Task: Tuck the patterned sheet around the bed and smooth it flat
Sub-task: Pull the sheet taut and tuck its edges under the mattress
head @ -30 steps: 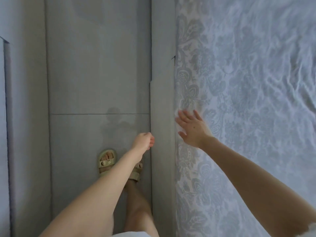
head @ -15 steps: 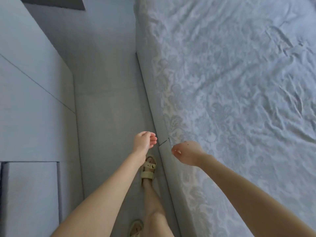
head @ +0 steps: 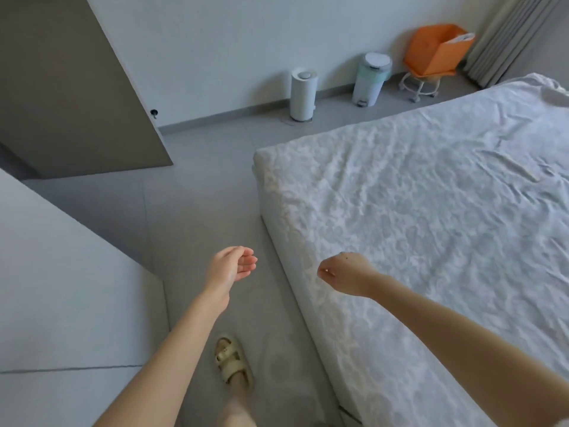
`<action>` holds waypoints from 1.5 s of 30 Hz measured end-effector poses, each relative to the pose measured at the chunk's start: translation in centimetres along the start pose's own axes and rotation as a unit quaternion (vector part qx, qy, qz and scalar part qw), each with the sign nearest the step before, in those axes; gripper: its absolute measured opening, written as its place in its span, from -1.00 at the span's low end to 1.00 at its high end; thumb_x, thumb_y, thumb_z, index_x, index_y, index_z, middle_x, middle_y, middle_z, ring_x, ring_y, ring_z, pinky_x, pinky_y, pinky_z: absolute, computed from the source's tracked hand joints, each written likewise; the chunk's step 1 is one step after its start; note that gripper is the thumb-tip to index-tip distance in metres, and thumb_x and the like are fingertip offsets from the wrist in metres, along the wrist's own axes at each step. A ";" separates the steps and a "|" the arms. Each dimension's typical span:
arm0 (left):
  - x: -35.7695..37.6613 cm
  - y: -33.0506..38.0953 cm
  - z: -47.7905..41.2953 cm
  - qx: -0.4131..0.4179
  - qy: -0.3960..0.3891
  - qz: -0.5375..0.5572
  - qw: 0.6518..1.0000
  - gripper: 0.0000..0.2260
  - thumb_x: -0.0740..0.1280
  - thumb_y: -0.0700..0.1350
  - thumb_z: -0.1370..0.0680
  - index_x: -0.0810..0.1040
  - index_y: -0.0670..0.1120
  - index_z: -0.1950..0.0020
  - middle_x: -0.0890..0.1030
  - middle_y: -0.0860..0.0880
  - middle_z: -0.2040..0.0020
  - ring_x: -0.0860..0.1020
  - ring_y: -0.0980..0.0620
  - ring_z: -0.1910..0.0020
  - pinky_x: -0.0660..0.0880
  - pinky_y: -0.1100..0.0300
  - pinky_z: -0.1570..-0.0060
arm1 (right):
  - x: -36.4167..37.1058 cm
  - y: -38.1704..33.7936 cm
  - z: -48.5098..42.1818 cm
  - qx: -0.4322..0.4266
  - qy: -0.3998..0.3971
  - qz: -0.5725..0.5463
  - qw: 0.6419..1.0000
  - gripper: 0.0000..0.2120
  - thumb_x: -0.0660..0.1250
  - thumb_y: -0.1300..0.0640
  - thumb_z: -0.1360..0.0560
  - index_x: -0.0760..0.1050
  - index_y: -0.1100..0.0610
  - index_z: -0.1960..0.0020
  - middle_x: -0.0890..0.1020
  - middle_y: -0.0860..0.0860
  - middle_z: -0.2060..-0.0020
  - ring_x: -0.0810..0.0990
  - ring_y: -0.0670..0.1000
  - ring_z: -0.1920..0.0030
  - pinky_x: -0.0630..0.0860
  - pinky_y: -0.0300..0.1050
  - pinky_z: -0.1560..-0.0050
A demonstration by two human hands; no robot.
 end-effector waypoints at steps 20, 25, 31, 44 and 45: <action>4.3 36.6 -41.4 0.065 -0.210 -0.183 0.958 -0.77 0.12 -0.22 -0.61 0.51 -0.13 0.16 0.57 -0.10 0.25 0.53 0.00 0.27 0.45 0.20 0.19 | -24.1 5.4 -37.9 0.227 0.091 -0.227 0.943 -0.72 0.11 0.00 -0.60 0.58 0.03 -0.10 0.66 -0.10 0.12 0.58 -0.10 0.17 0.50 -0.23 0.15; 8.1 41.5 -51.3 0.030 -0.226 -0.222 0.948 -0.79 0.14 -0.23 -0.60 0.51 -0.15 0.16 0.57 -0.11 0.25 0.52 -0.01 0.28 0.44 0.19 0.21 | -26.9 10.4 -45.9 0.281 0.081 -0.262 0.920 -0.70 0.12 0.02 -0.59 0.59 0.11 -0.04 0.67 -0.03 0.12 0.62 -0.02 0.12 0.56 -0.11 0.08; 14.8 45.3 -62.0 -0.007 -0.281 -0.276 0.919 -0.80 0.15 -0.23 -0.60 0.51 -0.14 0.17 0.56 -0.10 0.27 0.51 -0.01 0.30 0.44 0.18 0.23 | -29.9 15.9 -51.9 0.365 0.094 -0.289 0.880 -0.67 0.12 0.05 -0.57 0.56 0.26 -0.03 0.66 0.14 0.11 0.62 0.14 0.08 0.56 0.05 0.08; 34.1 46.9 -80.5 -0.035 -0.404 -0.377 0.833 -0.82 0.22 -0.22 -0.55 0.48 -0.13 0.26 0.53 -0.07 0.31 0.47 0.01 0.33 0.41 0.19 0.25 | -32.0 25.9 -60.4 0.602 0.124 -0.325 0.719 -0.70 0.13 -0.01 -0.59 0.54 0.13 -0.09 0.66 0.04 0.03 0.62 0.05 0.07 0.55 -0.08 0.15; 35.7 45.9 -81.3 -0.037 -0.410 -0.388 0.824 -0.81 0.22 -0.22 -0.55 0.47 -0.12 0.27 0.53 -0.06 0.31 0.46 0.02 0.34 0.39 0.20 0.27 | -31.9 26.8 -60.8 0.616 0.125 -0.325 0.707 -0.70 0.13 -0.03 -0.60 0.51 0.08 -0.17 0.64 0.00 -0.02 0.61 0.02 0.03 0.55 -0.11 0.12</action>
Point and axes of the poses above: each hand's wrist, its own z-axis away from the middle knuckle, its own x-axis out of the palm, y = z × x, the point moved 4 cm from there along -z, towards the middle knuckle
